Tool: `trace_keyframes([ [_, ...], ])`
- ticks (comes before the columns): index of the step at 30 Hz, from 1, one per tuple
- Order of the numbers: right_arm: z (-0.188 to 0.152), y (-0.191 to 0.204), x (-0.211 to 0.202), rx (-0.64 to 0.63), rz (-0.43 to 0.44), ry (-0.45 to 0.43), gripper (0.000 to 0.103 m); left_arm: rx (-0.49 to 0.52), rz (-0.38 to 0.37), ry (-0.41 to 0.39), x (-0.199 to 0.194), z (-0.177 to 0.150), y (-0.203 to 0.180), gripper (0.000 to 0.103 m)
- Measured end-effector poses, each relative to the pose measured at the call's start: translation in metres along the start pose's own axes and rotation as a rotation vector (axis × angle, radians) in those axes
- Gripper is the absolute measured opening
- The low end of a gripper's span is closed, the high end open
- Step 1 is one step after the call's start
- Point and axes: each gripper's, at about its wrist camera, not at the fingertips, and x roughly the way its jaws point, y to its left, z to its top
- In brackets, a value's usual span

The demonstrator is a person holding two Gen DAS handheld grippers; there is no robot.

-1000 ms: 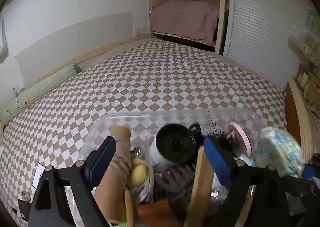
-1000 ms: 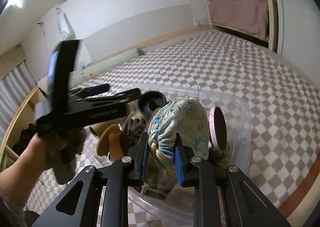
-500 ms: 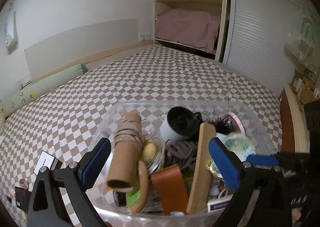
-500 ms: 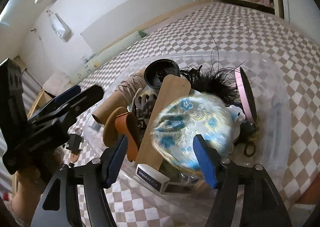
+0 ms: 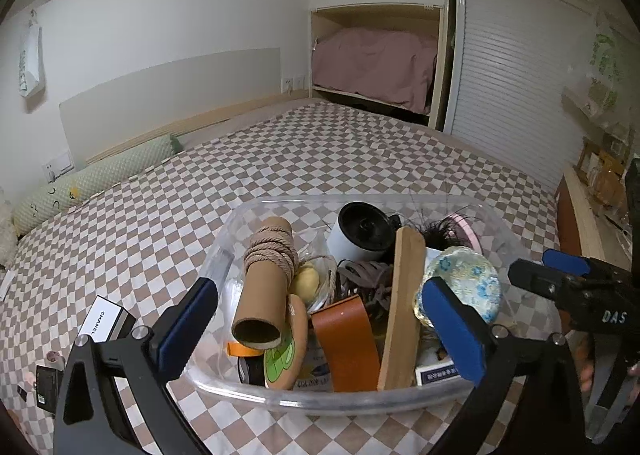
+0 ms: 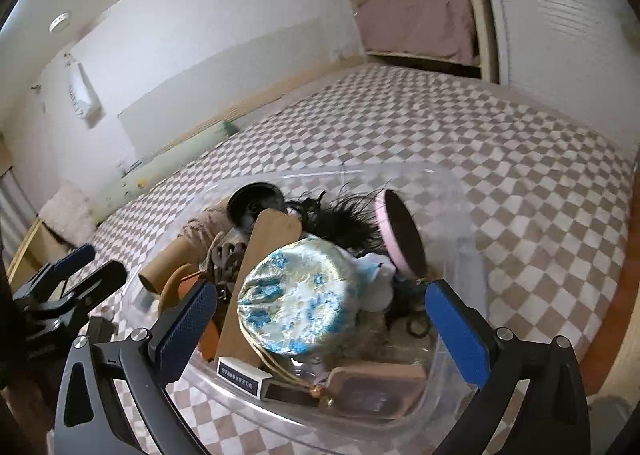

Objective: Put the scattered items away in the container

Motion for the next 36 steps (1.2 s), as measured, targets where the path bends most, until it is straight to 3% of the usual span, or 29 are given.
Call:
trace_keyframes([
  [23,-0.015,0.025,-0.041,-0.081,-0.089,-0.119,0.103,-0.041,0.047,-0.081,-0.068,-0.019,0.021,0.103],
  [36,-0.017,0.084,-0.04,-0.197,-0.047,-0.165,0.103,-0.104,0.145,-0.085,-0.101,-0.04,0.072,0.103],
])
